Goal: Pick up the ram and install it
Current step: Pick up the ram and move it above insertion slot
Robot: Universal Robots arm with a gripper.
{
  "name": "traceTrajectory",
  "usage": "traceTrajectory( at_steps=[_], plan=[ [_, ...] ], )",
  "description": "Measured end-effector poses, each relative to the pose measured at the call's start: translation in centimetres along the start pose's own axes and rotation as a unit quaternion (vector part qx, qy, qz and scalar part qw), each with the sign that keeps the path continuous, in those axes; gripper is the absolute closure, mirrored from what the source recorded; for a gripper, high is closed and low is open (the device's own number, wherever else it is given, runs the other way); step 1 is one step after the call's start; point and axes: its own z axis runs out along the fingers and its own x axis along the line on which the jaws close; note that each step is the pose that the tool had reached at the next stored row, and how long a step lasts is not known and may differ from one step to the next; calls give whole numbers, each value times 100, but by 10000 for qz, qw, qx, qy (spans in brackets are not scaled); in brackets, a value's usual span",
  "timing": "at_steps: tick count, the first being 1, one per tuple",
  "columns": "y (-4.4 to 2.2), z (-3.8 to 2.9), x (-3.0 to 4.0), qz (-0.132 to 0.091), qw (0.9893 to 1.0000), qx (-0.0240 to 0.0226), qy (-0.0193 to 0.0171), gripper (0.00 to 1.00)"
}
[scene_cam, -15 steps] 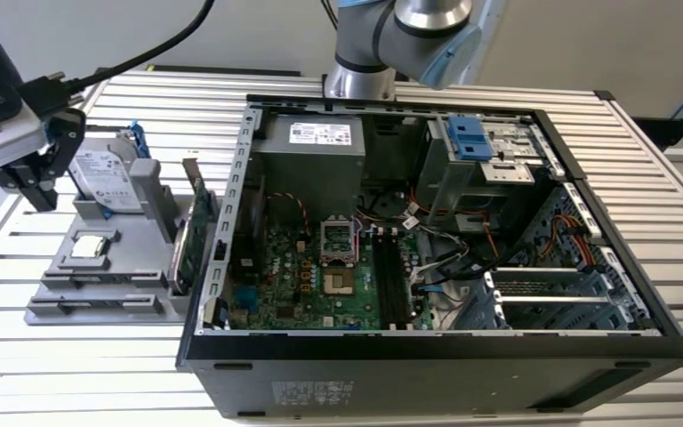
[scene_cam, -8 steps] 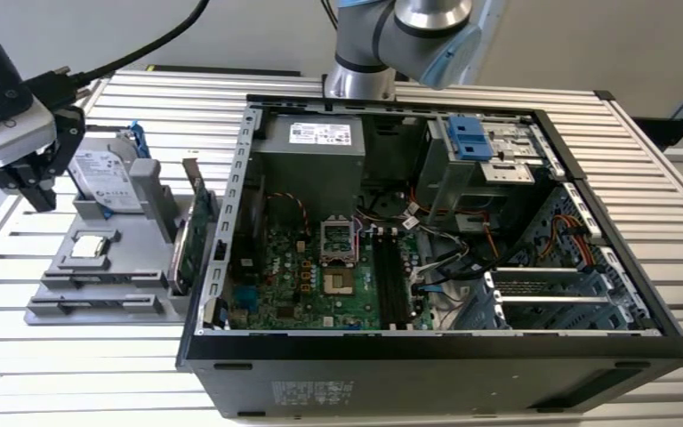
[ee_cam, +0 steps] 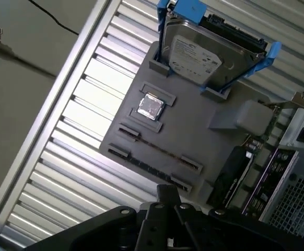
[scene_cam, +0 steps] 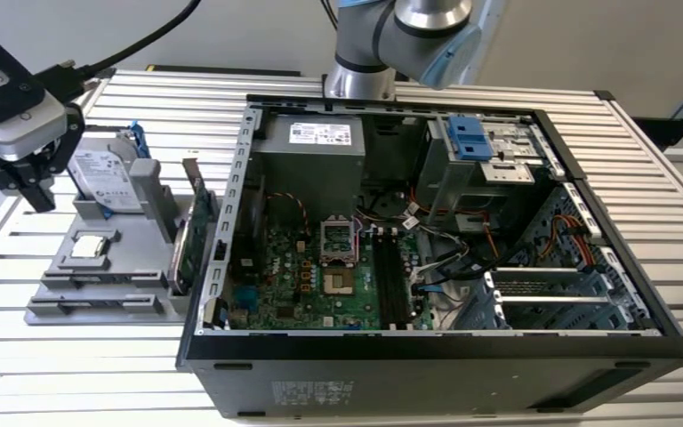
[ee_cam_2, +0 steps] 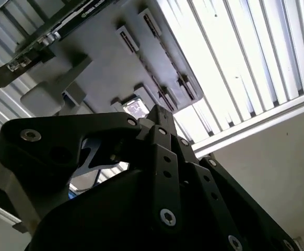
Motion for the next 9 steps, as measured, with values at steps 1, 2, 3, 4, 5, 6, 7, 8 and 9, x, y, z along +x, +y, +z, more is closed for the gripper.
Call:
traceTrajectory(
  at_steps=[1,2,3,4,5,6,7,8,9],
  plan=[
    [0,0,0,-57,10000,0,4,100],
    [0,0,0,-117,9999,1,7,100],
    [0,0,0,-176,9998,1,11,100],
    [0,0,0,-238,9997,1,15,100],
    [0,0,0,-295,9996,1,18,100],
    [0,0,0,-352,9994,1,22,100],
    [0,0,0,-408,9992,1,25,100],
    [0,0,0,-466,9989,2,29,100],
    [0,0,0,-520,9986,2,33,100]
  ],
)
